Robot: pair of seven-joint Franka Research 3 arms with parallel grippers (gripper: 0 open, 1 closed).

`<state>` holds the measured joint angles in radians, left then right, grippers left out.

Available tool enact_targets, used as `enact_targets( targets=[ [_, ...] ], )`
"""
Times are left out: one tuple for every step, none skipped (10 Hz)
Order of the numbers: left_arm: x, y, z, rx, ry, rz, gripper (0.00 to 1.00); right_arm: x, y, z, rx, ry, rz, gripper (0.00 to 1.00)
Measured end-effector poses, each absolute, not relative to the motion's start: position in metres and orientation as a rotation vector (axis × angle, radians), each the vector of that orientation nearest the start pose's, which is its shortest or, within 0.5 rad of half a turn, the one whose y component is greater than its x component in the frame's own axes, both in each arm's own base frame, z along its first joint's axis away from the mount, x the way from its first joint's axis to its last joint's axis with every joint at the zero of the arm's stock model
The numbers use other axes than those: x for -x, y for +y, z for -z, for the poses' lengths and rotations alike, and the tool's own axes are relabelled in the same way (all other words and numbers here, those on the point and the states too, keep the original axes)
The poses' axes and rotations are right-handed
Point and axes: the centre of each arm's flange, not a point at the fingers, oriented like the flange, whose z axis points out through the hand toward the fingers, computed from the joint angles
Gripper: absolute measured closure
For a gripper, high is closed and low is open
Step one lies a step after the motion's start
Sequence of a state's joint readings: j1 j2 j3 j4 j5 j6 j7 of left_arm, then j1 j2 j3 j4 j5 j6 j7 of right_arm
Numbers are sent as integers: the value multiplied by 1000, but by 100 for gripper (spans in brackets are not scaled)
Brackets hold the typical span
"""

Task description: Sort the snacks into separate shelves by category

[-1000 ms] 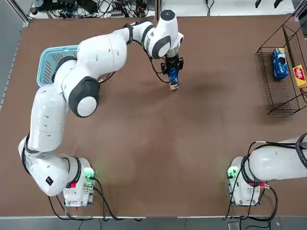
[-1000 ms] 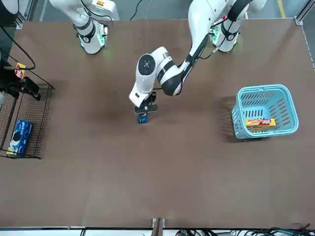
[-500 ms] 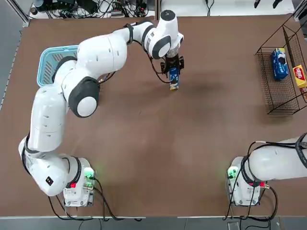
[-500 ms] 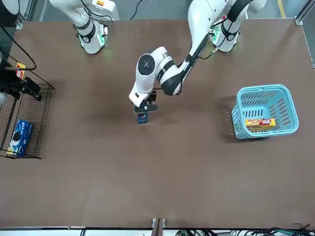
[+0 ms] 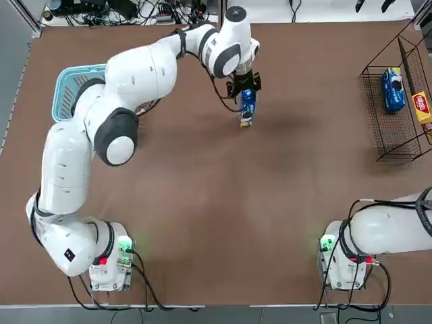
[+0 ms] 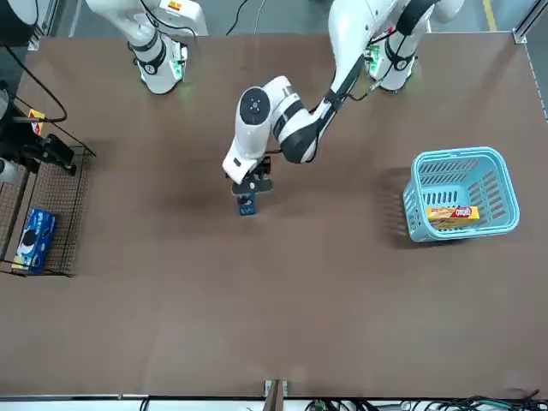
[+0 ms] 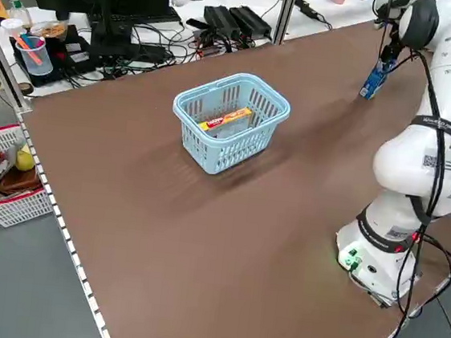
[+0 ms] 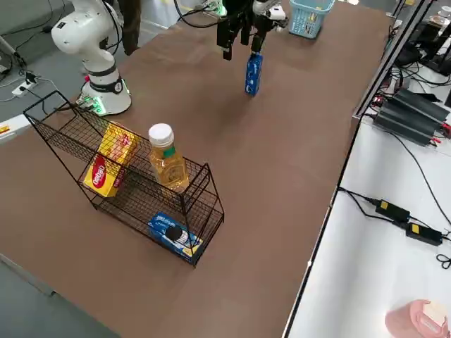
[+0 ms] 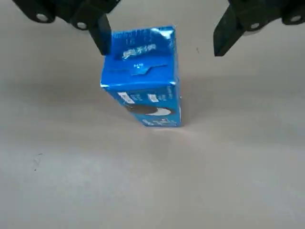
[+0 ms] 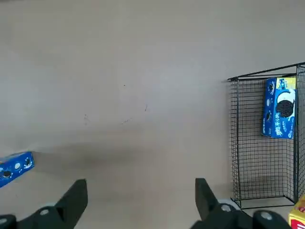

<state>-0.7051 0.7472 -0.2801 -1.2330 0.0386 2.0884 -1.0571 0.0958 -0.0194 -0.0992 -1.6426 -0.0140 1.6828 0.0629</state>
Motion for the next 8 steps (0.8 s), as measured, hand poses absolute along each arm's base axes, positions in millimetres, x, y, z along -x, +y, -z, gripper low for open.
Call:
enact_targets(
  targets=[
    [-471,-592,-368,3321,-249,-83,5,-558,-4,-611,3149,103,94,0],
    [-477,-581,-393,3323,-281,-72,6,-558,-3,-611,3149,93,95,0],
    [-488,-564,-422,3323,-351,-65,8,-558,-2,-612,3150,73,98,0],
    [-507,-532,-448,3292,-462,-76,9,-559,-1,-613,3150,46,102,0],
    [-532,-488,-465,3231,-616,-93,9,-559,0,-615,3151,3,107,0],
    [-558,-441,-473,3178,-762,-94,1,-559,2,-615,3151,-53,107,0],
    [-581,-391,-476,3131,-889,-90,0,-558,7,-615,3150,-100,104,0],
    [-598,-342,-476,3072,-1017,-90,1,-558,12,-615,3148,-129,93,0]
  ],
)
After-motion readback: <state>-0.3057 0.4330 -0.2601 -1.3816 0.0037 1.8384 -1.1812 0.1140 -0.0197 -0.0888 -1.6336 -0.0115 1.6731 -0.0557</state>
